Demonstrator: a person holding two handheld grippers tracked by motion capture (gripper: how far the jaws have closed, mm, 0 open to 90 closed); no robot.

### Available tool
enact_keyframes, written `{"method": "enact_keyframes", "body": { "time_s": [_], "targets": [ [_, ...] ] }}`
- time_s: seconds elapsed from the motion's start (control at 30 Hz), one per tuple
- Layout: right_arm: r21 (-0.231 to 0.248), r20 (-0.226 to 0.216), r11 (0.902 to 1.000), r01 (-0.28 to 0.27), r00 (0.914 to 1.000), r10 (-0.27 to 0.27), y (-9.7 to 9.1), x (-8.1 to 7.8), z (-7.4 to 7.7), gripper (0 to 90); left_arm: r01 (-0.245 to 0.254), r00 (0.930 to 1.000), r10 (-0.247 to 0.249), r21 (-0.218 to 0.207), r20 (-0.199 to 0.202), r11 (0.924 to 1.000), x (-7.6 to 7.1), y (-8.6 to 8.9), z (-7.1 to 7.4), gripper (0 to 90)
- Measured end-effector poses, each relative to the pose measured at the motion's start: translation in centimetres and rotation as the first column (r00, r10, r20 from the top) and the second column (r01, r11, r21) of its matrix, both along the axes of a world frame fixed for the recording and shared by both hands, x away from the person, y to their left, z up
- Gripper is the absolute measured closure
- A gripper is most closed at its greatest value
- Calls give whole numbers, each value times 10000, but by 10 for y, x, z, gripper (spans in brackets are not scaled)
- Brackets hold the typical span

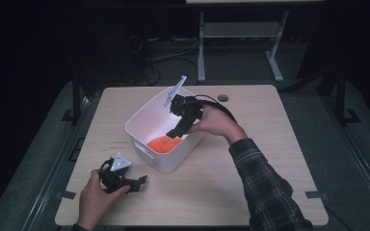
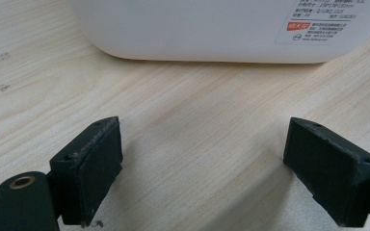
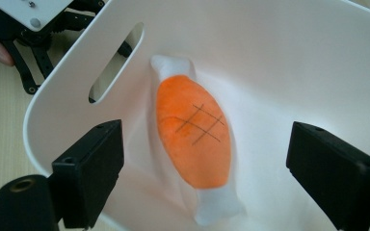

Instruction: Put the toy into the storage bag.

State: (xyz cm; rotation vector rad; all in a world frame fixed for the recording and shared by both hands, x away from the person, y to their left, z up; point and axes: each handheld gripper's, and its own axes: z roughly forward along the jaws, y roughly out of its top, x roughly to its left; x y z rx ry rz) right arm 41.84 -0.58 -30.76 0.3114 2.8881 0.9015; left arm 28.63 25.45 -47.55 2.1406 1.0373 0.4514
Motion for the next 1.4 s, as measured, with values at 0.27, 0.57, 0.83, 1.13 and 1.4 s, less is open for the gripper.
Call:
{"method": "enact_keyframes", "body": {
  "time_s": [0.27,0.57,0.83,1.13,1.4],
  "targets": [
    [286,182,9990,357,9992,-362,-29,-10,6,126,1,10000,-1,-5,-6,10000,0,0,0,126],
    [624,195,9944,848,9961,-862,-65,-23,10,126,-9,10000,9,0,0,10000,0,0,0,126],
    [1035,82,9838,1462,9890,-1479,-98,-37,-3,117,-11,10000,11,-2,7,10000,0,0,0,126],
    [1458,-80,9633,2256,9739,-2268,-132,-54,-26,100,-12,10000,12,-6,9,10000,0,0,0,126],
    [1817,-205,9349,3048,9517,-3063,-159,-70,-60,94,-10,10000,10,0,8,10000,0,0,0,126]
  ]
}}
